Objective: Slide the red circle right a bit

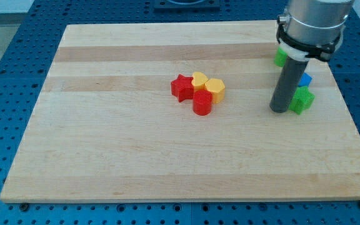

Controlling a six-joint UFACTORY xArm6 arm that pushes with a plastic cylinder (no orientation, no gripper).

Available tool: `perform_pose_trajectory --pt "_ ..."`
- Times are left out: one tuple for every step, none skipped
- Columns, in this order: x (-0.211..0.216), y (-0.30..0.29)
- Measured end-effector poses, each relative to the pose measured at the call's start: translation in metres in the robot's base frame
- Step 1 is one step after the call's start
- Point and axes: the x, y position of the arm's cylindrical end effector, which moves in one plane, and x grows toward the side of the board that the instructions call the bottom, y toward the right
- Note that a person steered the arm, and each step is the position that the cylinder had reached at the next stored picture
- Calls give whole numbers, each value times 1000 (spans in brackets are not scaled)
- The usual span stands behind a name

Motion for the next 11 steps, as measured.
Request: perform_pose_trajectory --pt "0 12" --pt "0 10" --pt "30 -10" --pt "61 -12" --pt "62 -26" --pt "62 -75" --pt "59 -121" --pt "40 -163" --pt "18 -194" --pt "-2 -200" --pt "-14 -200"
